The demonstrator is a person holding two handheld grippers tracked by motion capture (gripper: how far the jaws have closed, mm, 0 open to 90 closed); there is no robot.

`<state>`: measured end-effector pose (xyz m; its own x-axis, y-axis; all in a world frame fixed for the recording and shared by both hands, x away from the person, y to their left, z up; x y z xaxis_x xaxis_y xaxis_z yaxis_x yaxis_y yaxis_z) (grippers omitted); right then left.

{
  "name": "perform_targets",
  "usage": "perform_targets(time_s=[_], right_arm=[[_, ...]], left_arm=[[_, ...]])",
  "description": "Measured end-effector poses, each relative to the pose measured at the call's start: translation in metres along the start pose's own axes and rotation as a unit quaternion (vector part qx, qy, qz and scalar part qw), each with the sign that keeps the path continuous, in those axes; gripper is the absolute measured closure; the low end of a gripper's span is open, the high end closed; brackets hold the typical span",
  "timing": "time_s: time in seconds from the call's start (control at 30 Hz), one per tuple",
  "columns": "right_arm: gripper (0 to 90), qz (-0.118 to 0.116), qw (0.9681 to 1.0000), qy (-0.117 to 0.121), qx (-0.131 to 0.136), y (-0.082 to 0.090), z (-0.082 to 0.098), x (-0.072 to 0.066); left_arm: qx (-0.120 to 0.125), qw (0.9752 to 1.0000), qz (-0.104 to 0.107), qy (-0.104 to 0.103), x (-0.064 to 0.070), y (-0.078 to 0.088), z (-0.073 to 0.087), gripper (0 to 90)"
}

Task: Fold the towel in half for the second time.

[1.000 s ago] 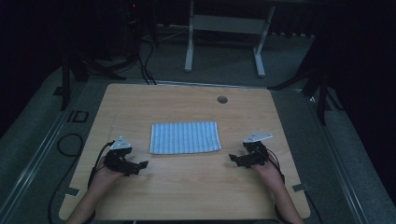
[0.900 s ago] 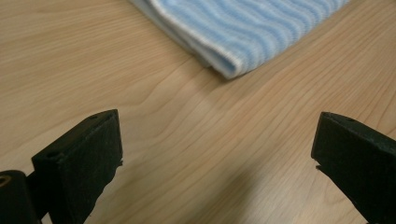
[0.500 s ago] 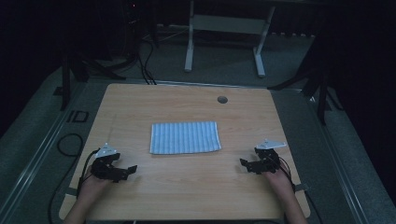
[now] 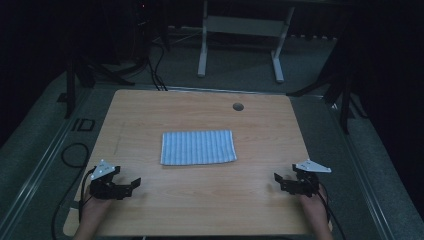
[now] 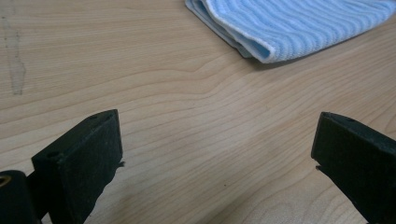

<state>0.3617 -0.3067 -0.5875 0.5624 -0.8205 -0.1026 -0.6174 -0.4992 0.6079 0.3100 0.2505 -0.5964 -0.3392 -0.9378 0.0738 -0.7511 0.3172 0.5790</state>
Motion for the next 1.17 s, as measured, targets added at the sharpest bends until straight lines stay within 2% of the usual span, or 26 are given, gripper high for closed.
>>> perform_targets(time_s=[0.03, 0.07, 0.13, 0.17, 0.2, 0.23, 0.27, 0.3, 0.33, 0.37, 0.4, 0.43, 0.47, 0.5, 0.53, 0.57, 0.63, 0.73, 0.83, 1.03, 1.07, 1.17], right_arm=[[13.4, 0.000, 1.0000, 0.000, 0.000, 0.000, 0.000, 0.000], [13.5, 0.020, 0.9998, -0.004, 0.008, 0.005, 0.002, 0.005], [13.5, 0.036, 0.9992, -0.008, 0.014, 0.009, 0.005, 0.010], [13.5, 0.036, 0.9992, -0.008, 0.014, 0.009, 0.005, 0.010], [13.5, 0.054, 0.9981, -0.017, 0.024, 0.012, 0.007, 0.016], [13.5, 0.054, 0.9981, -0.017, 0.024, 0.012, 0.007, 0.016], [13.4, 0.082, 0.9958, -0.022, 0.035, 0.015, 0.007, 0.023], [13.4, 0.098, 0.9943, -0.023, 0.034, 0.015, 0.008, 0.026], [13.4, 0.110, 0.9931, -0.026, 0.033, 0.016, 0.010, 0.029], [13.4, 0.122, 0.9917, -0.028, 0.032, 0.015, 0.011, 0.031], [12.9, 0.134, 0.9900, -0.029, 0.031, 0.016, 0.013, 0.034], [12.5, 0.147, 0.9882, -0.034, 0.029, 0.016, 0.014, 0.036], [12.5, 0.156, 0.9866, -0.040, 0.028, 0.016, 0.015, 0.038], [12.5, 0.156, 0.9866, -0.040, 0.028, 0.016, 0.015, 0.038], [12.3, 0.169, 0.9840, -0.048, 0.030, 0.016, 0.015, 0.040], [12.3, 0.175, 0.9829, -0.047, 0.030, 0.017, 0.015, 0.041], [12.3, 0.181, 0.9818, -0.049, 0.030, 0.017, 0.015, 0.041], [12.3, 0.184, 0.9812, -0.050, 0.027, 0.016, 0.015, 0.042], [12.3, 0.183, 0.9813, -0.054, 0.028, 0.016, 0.015, 0.043], [13.3, 0.171, 0.9816, -0.072, 0.048, 0.020, 0.013, 0.044], [13.5, 0.163, 0.9820, -0.077, 0.058, 0.022, 0.012, 0.044], [13.7, 0.158, 0.9821, -0.081, 0.061, 0.022, 0.012, 0.045]], left_arm=[[0.000, 1.0000, 0.000, 0.000, 0.000, 0.000, 0.000, 1.9], [0.003, 1.0000, -0.007, 0.002, -0.002, 0.001, 0.001, 1.9], [0.010, 0.9998, -0.016, 0.007, -0.005, 0.002, 0.002, 1.9], [0.010, 0.9998, -0.016, 0.007, -0.005, 0.002, 0.002, 1.9], [0.008, 0.9995, -0.028, 0.014, -0.008, 0.004, 0.002, 1.9], [0.008, 0.9995, -0.028, 0.014, -0.008, 0.004, 0.002, 1.9], [0.016, 0.9989, -0.040, 0.018, -0.011, 0.006, 0.001, 1.9], [0.016, 0.9989, -0.040, 0.018, -0.011, 0.006, 0.001, 1.9], [0.025, 0.9974, -0.063, 0.024, -0.015, 0.007, -0.001, 1.9], [0.025, 0.9974, -0.063, 0.024, -0.015, 0.007, -0.001, 1.9], [0.032, 0.9949, -0.091, 0.029, -0.021, 0.009, -0.002, 1.9], [0.032, 0.9949, -0.091, 0.029, -0.021, 0.009, -0.002, 1.9], [0.037, 0.9923, -0.110, 0.043, -0.026, 0.011, -0.003, 1.9], [0.037, 0.9923, -0.110, 0.043, -0.026, 0.011, -0.003, 1.9], [0.041, 0.9901, -0.122, 0.056, -0.030, 0.012, -0.004, 1.9], [0.042, 0.9896, -0.125, 0.059, -0.031, 0.012, -0.004, 1.9], [0.043, 0.9894, -0.126, 0.059, -0.031, 0.011, -0.004, 1.9], [0.030, 0.9908, -0.124, 0.045, -0.028, 0.007, -0.002, 1.9], [0.027, 0.9912, -0.123, 0.041, -0.027, 0.006, -0.001, 1.9], [0.035, 0.9905, -0.121, 0.055, -0.029, 0.007, -0.001, 1.9], [0.038, 0.9903, -0.120, 0.060, -0.030, 0.008, 0.000, 1.9], [0.039, 0.9903, -0.118, 0.063, -0.030, 0.008, 0.000, 1.9]])
Point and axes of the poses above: each handheld gripper's, and its own axes: y roughly backward along the jaws, z roughly out of its underside, x roughly to its right, the point moved 7 cm from there along -y, roughly forward along the jaws, and after that the axes turned 8 degrees about -z, right-handed, at the moved point
